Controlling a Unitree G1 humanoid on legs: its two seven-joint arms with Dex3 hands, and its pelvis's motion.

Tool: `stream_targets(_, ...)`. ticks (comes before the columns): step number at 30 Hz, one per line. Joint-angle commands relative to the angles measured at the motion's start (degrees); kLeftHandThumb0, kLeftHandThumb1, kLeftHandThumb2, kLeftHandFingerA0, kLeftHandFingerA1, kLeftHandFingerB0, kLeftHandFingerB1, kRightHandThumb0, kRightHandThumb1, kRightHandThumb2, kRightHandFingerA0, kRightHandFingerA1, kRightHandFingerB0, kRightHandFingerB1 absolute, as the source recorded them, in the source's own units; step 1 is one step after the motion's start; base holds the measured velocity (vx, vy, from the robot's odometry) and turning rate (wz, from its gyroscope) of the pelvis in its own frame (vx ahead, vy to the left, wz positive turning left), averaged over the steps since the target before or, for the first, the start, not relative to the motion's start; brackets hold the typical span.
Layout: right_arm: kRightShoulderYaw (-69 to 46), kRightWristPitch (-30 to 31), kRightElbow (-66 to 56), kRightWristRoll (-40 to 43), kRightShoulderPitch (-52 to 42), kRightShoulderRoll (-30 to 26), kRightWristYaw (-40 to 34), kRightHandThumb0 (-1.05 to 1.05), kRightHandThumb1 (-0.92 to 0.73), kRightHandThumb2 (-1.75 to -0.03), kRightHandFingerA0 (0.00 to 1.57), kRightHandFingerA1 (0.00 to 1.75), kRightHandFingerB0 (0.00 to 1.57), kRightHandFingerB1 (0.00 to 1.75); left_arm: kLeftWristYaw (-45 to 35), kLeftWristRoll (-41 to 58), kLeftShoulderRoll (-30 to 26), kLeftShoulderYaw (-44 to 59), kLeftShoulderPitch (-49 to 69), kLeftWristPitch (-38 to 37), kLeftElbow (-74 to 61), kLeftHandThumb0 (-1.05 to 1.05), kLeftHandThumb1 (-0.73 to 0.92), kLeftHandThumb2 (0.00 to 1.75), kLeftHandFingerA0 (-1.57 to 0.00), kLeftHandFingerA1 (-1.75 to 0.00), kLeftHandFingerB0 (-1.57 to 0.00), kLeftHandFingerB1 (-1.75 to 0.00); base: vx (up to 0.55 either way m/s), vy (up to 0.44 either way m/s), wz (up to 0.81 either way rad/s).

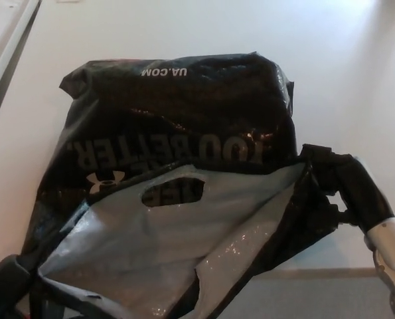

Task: A plastic bag is kept infront of the robot in the middle of the desk and the robot uses both its hands to grab it from the top and lifts it up and then releases it.

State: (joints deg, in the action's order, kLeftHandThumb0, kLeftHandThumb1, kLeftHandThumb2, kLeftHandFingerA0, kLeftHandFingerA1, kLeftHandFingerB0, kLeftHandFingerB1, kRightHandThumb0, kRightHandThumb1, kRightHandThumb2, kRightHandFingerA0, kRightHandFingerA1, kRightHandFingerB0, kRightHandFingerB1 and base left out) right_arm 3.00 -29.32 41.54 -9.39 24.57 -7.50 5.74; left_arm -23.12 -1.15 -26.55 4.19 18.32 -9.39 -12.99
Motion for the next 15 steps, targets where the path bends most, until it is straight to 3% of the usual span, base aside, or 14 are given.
stream_targets(1, -1.0, 0.0, 0.7, 0.8, -0.2, -0.1, -1.7, -0.34, -0.47, -0.82, 1.16, 1.43, 0.97, 1.32, 14.6, -4.2, 11.1, 0.6, -8.9, 6.5, 7.0, -0.31, 0.78, 0.54, -0.65, -1.75, -0.43, -1.75, 0.00, 0.000, 0.00)
stream_targets(2, -1.1, 0.2, 0.5, 0.8, -0.3, 0.0, -1.9, -0.27, -0.67, -0.56, 0.83, 1.75, 0.66, 1.75, 15.5, -5.2, 11.5, 0.5, -11.1, 5.8, 9.7, -0.28, 0.78, 0.58, -0.72, -1.75, -0.49, -1.75, 0.00, 0.000, 0.00)
stream_targets(5, -1.0, 0.5, 0.3, 0.9, -0.8, 0.6, -2.2, -0.27, -0.66, -0.57, 0.85, 1.75, 0.63, 1.75, 17.6, -5.4, 13.0, 1.4, -18.0, 5.7, 18.5, -0.22, 0.76, 0.58, -0.67, -1.75, -0.47, -1.75, 0.00, 0.000, 0.00)
stream_targets(6, -1.1, 0.3, 0.3, 0.9, -0.8, 0.6, -2.3, -0.34, -0.47, -0.83, 1.18, 1.43, 0.97, 1.32, 17.9, -5.3, 13.4, 1.4, -19.7, 5.3, 20.6, -0.24, 0.73, 0.58, -0.70, -1.75, -0.51, -1.75, 0.00, 0.000, 0.00)
stream_targets(8, -1.3, -0.1, 0.1, 0.9, -1.3, 0.5, -2.6, -0.34, -0.47, -0.83, 1.18, 1.43, 0.97, 1.32, 18.2, -5.6, 13.8, 1.3, -21.3, 5.2, 22.4, -0.24, 0.73, 0.58, -0.70, -1.75, -0.51, -1.75, 0.00, 0.000, 0.00)
stream_targets(9, -1.5, 0.2, -0.5, 1.3, -1.5, 0.5, -2.3, -0.34, -0.66, -0.58, 0.85, 1.75, 0.64, 1.75, 18.1, -5.8, 14.1, 1.2, -21.5, 4.9, 22.2, -0.27, 0.70, 0.61, -0.68, -1.75, -0.50, -1.75, 0.00, 0.000, 0.00)
stream_targets(11, -2.1, 0.2, -2.2, 2.4, -2.0, 0.5, -1.4, -0.32, -0.65, -0.58, 0.84, 1.75, 0.65, 1.75, 17.7, -6.3, 14.1, 0.7, -21.7, 3.8, 21.3, -0.28, 0.70, 0.62, -0.73, -1.75, -0.53, -1.75, 0.00, 0.000, 0.00)
stream_targets(12, -2.2, 0.2, -4.6, 2.8, -2.3, 0.4, -0.8, -0.39, -0.46, -0.81, 1.16, 1.44, 0.97, 1.34, 16.2, -5.5, 13.6, 0.6, -21.6, -0.2, 21.5, -0.21, 0.72, 0.59, -0.68, -1.75, -0.48, -1.75, 0.00, 0.000, 0.00)
stream_targets(13, -2.3, 0.0, -5.4, 2.5, -2.2, 0.2, -1.0, -0.27, -0.64, -0.57, 0.83, 1.75, 0.62, 1.75, 15.6, -5.2, 13.4, 0.6, -21.5, -0.1, 20.6, -0.22, 0.72, 0.59, -0.72, -1.75, -0.47, -1.75, 0.00, 0.000, 0.00)
stream_targets(15, -2.6, 0.1, -9.4, 2.0, -1.1, -0.5, -1.4, -0.20, -0.64, -0.57, 0.83, 1.75, 0.60, 1.75, 13.9, -4.8, 12.0, 0.5, -21.7, 1.2, 16.2, -0.22, 0.73, 0.58, -0.70, -1.75, -0.47, -1.75, 0.00, 0.000, 0.00)
